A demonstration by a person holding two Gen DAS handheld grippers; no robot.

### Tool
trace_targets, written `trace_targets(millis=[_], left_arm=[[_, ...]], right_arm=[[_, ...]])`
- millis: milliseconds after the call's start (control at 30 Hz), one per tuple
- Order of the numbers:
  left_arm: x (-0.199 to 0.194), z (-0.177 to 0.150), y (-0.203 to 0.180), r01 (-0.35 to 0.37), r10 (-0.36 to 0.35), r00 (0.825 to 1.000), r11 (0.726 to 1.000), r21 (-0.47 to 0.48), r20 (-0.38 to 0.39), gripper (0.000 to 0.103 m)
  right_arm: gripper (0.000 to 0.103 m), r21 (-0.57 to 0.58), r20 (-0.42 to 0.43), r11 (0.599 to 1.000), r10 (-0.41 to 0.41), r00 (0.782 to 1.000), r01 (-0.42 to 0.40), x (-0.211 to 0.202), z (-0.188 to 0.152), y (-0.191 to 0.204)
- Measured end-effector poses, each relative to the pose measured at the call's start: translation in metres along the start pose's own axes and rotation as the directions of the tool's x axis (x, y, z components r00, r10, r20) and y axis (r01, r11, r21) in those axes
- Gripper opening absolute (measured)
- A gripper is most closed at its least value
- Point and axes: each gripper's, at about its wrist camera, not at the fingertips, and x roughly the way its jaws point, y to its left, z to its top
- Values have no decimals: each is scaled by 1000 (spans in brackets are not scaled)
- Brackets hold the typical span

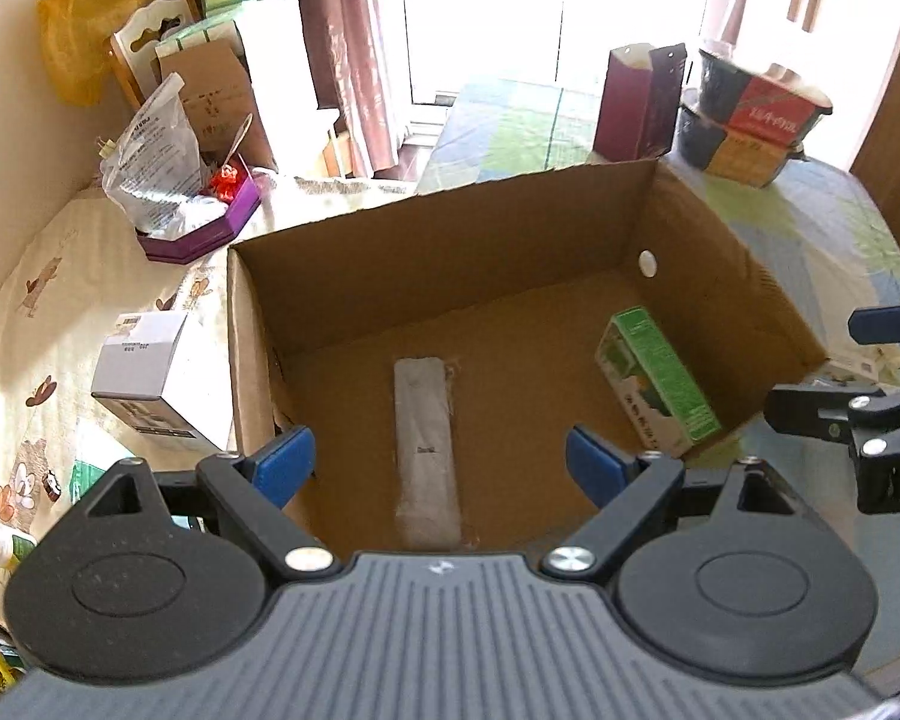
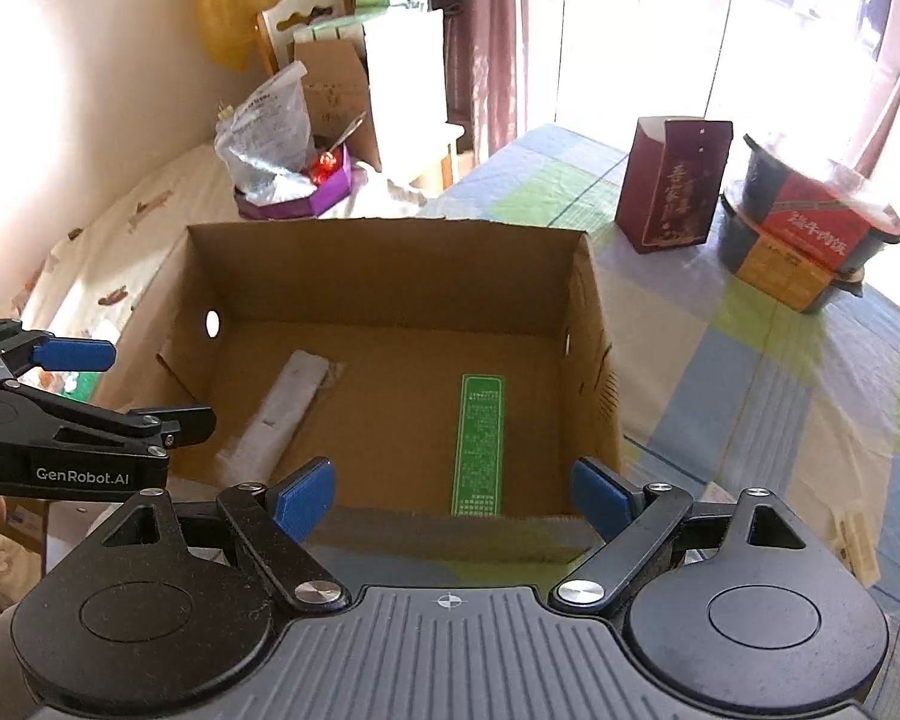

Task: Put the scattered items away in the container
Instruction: 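Move both grippers back from the cardboard box toward the remaining items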

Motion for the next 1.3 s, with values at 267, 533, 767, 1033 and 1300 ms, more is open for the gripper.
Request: trace_targets(millis=[267,533,767,1033,1300], left_arm=[[-38,-11,-10,-2,2,999,1000,1,40,89],[-70,-31,-18,-2,4,998,1000,-24,65,91],[-89,-48,-35,18,-16,997,1000,-23,70,91],[-98,-66,-59,48,-47,997,999,-9,58,91],[-98,-76,-76,53,-53,997,999,14,47,91]], right_arm=[[91,37,33,999,-3,999,2,-31,-15,-1],[91,19,53,1000,-19,998,18,-56,-33,5],[91,37,56,999,-17,998,15,-73,-55,4],[91,70,57,997,-30,998,26,-90,-81,-9],[91,109,53,993,-47,998,41,-103,-99,-25]])
